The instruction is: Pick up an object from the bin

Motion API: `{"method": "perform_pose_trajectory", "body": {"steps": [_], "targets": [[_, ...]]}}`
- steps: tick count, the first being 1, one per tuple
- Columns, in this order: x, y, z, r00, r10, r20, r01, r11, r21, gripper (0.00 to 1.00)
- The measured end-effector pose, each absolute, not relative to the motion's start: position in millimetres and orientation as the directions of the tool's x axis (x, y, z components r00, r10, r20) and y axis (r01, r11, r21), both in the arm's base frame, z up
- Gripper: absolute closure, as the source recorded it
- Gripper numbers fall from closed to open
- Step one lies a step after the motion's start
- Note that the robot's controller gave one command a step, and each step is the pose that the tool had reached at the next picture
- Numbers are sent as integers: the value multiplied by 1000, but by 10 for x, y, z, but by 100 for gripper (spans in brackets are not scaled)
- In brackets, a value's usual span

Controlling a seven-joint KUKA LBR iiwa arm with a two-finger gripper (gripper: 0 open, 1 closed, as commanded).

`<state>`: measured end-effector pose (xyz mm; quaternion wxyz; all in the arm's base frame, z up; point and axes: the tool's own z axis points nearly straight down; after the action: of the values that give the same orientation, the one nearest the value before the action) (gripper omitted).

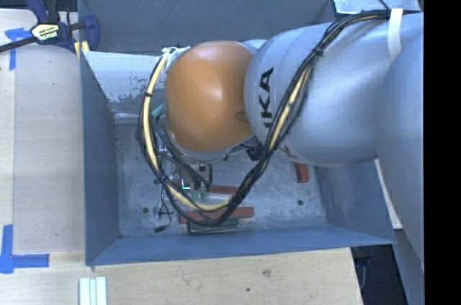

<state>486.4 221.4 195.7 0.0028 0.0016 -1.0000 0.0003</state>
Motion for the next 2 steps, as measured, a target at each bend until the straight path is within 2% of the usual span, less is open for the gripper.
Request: {"method": "perform_pose_trajectory", "body": {"steps": [1,2], "targets": [[4927,2013,1768,-997,-73,-10,-73,997,5,0],[4989,1457,1177,-984,-177,5,-177,984,-3,0]]}}
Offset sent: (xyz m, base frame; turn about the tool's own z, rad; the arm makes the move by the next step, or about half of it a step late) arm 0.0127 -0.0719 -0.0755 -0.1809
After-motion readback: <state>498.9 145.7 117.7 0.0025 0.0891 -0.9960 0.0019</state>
